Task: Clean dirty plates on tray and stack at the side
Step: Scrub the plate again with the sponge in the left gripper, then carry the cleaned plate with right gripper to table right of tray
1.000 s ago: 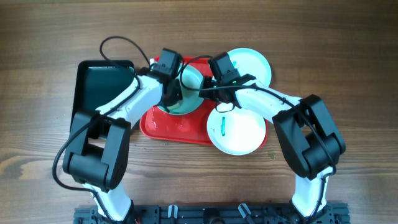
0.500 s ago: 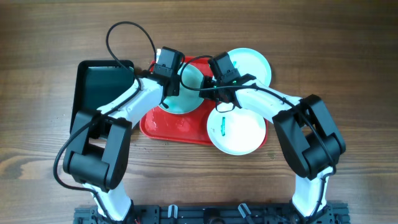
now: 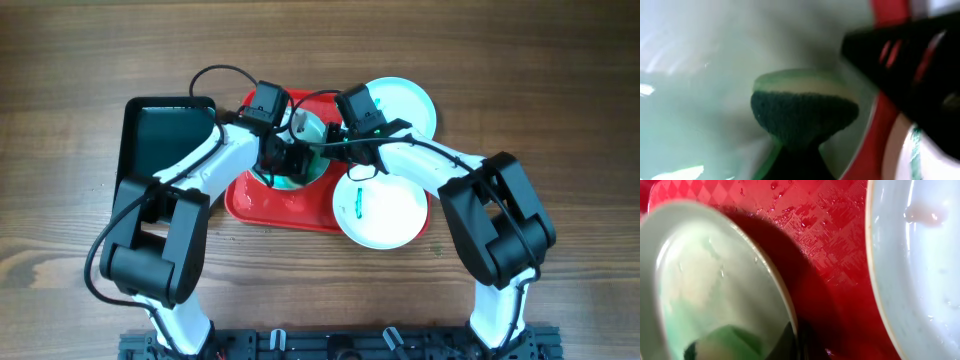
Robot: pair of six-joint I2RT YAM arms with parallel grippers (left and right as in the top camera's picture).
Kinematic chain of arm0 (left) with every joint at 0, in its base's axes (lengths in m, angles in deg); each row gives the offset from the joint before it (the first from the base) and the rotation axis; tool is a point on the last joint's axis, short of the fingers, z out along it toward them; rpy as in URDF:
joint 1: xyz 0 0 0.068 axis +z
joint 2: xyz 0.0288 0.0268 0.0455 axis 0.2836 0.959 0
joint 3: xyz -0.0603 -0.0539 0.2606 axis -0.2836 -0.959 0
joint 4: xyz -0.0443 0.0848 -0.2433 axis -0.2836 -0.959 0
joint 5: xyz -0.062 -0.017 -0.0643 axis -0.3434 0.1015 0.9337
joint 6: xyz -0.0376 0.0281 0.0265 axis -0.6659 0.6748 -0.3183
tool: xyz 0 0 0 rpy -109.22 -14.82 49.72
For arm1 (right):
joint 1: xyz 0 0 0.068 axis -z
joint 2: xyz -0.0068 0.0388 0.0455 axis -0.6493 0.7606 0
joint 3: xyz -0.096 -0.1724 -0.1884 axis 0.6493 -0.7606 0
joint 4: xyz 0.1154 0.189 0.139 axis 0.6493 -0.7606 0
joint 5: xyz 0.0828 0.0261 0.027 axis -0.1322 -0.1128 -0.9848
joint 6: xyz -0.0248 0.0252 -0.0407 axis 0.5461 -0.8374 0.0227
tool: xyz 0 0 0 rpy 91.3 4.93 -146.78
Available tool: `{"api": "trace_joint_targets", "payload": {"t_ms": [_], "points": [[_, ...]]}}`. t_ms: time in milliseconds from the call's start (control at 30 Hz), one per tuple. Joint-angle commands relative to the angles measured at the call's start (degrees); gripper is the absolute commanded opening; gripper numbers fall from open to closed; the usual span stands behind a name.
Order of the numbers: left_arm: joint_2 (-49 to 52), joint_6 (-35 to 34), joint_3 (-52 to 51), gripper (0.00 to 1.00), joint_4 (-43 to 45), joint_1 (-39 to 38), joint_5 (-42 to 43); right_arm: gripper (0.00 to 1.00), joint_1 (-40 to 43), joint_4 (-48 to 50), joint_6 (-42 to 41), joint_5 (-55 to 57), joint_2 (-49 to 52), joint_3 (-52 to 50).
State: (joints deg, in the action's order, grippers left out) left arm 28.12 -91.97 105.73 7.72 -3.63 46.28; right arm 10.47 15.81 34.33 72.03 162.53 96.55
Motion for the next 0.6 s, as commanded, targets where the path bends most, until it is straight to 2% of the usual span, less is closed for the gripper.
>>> {"api": "trace_joint_targets", "payload": {"t_ms": [0, 67, 133, 167, 300, 433, 500, 567], "points": [[0.85, -12.07, -0.57, 0.04, 5.81, 1.66, -7.76, 0.04, -0.13, -0.74, 0.17, -0.02, 0.79, -0.55], [0.85, -16.37, -0.57, 0.04, 8.02, 2.29, -16.59, 0.04, -0.13, -0.72, 0.15, -0.02, 0.79, -0.55], [0.85, -21.38, -0.57, 0.04, 10.36, 3.04, -29.57, 0.04, -0.13, -0.57, 0.17, 0.00, 0.79, -0.55], [0.83, -22.53, -0.57, 0.04, 10.84, 3.39, -32.33, 0.04, -0.13, -0.46, 0.26, 0.00, 0.79, -0.55], [-0.76, -22.36, 1.75, 0.04, 8.48, 4.59, -32.37, 0.04, -0.13, -0.50, 1.53, -0.33, 0.76, -0.52], [-7.98, -17.68, 12.70, 0.04, -9.81, 9.11, -23.87, 0.04, -0.17, -3.93, 4.98, -1.57, 0.70, 2.23], [-11.30, -16.70, 17.29, 0.04, -19.69, 13.44, -23.32, 0.04, -0.31, -8.02, 8.87, -0.20, 0.46, 5.09], [-14.64, -16.70, 18.36, 0.04, -25.62, 18.58, -23.32, 0.04, -0.72, -11.78, 12.22, 4.50, -0.42, 7.98]]}}
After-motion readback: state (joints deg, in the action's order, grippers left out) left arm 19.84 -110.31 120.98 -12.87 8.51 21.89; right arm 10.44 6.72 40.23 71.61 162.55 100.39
